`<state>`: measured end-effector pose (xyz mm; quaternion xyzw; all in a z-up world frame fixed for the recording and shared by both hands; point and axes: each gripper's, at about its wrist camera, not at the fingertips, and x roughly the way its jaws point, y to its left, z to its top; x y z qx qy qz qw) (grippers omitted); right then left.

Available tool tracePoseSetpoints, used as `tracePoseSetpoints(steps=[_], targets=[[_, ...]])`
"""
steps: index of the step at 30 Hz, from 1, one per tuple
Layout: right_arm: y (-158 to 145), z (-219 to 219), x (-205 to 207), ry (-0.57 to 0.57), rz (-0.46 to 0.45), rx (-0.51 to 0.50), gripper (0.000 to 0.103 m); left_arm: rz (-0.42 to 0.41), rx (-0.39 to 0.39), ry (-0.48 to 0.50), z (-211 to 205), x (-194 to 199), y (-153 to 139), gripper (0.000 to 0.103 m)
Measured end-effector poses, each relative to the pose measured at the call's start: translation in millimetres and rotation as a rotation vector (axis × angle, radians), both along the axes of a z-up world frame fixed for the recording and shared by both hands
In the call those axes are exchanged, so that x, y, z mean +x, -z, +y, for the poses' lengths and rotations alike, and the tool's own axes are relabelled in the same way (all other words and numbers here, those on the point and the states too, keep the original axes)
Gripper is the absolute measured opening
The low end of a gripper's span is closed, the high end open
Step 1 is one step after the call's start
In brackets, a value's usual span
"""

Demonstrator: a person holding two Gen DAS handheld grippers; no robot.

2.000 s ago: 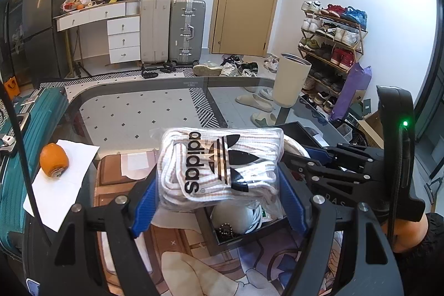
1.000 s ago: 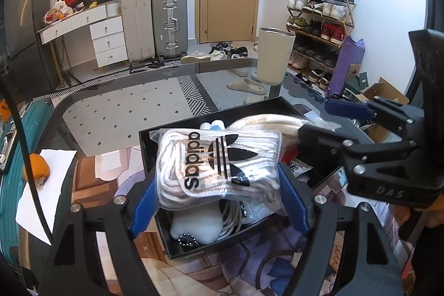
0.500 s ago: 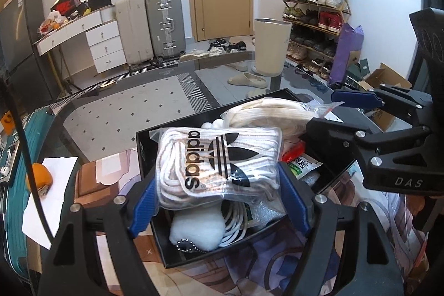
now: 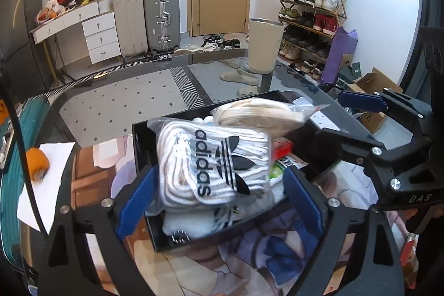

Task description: Organize soft objects

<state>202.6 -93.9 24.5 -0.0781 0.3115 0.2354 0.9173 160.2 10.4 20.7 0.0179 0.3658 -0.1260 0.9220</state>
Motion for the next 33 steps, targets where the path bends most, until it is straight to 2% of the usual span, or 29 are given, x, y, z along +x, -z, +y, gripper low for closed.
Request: tracePoseSetpoints(steps=[2,4,5,12,17,22,33], targets=[[-3,-4,-6,0.007,-0.007,0.007,0.091,-0.007,-0.015,-0.004,1,-6,-2,0.103],[-4,-8,-13,0.019,-0.018,0.014,0.101,-0.027,-0.029,-0.016,3,-14,-6,0.103],[-5,-10,-17,0.023,-0.026,0.02,0.102,-0.039,-0.031,-0.029,5,-17,-7,0.103],[1,-8,-36,0.015,-0.048,0.026,0.102,-0.092,-0.063,-0.113,19,-40,-8,0.103],[5,-3,-51,0.002,-0.084,0.033,0.102,-0.148,-0.024,-0.149,24,-56,-9,0.103],[6,0,-62,-0.011,-0.119,0.069,0.102,-0.182,-0.021,-0.175,33,-66,-5,0.103],[15,10,-69,-0.028,-0.169,0.079,0.102,-0.213,-0.032,-0.221,38,-66,16,0.103]])
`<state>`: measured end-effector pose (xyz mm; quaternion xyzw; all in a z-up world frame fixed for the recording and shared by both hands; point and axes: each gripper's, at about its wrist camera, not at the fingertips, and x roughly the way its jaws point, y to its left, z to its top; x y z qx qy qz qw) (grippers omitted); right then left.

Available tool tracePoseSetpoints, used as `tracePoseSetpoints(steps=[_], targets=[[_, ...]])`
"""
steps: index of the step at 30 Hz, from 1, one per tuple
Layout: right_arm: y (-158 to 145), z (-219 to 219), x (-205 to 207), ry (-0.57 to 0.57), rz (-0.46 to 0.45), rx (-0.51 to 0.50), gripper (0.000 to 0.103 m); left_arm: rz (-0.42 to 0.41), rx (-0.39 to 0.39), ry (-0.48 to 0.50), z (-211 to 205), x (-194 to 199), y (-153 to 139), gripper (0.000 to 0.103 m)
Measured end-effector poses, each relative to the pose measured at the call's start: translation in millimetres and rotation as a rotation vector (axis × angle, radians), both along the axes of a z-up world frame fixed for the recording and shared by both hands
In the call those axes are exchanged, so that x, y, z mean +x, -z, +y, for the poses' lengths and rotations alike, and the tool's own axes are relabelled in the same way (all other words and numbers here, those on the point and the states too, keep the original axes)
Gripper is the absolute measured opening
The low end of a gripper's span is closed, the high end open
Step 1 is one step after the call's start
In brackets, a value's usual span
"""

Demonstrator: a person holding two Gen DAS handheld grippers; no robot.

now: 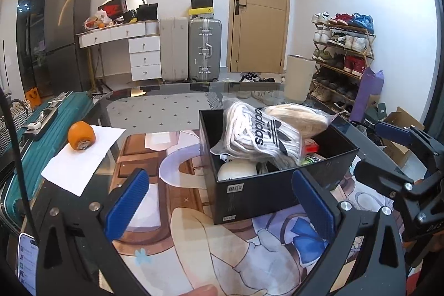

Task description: Organize soft objects

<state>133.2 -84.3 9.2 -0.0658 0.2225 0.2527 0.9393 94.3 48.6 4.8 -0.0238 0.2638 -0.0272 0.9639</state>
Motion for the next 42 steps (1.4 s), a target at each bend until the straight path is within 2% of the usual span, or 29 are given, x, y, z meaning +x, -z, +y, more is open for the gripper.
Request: tracePoseSetpoints(steps=[18,26,42], targets=[[6,0,1,0.017,-0.012,-0.008,0.102,-0.001,0.059,-0.009,-10,-3,1,0.103],[5,0,-2,0.017,-0.011,0.001,0.102,0.028,0.029,0.006,-8,3,2,0.103],[6,0,0,0.017,-0.002,0.013,0.102,0.018,0.055,0.015,-16,1,1,0.103]])
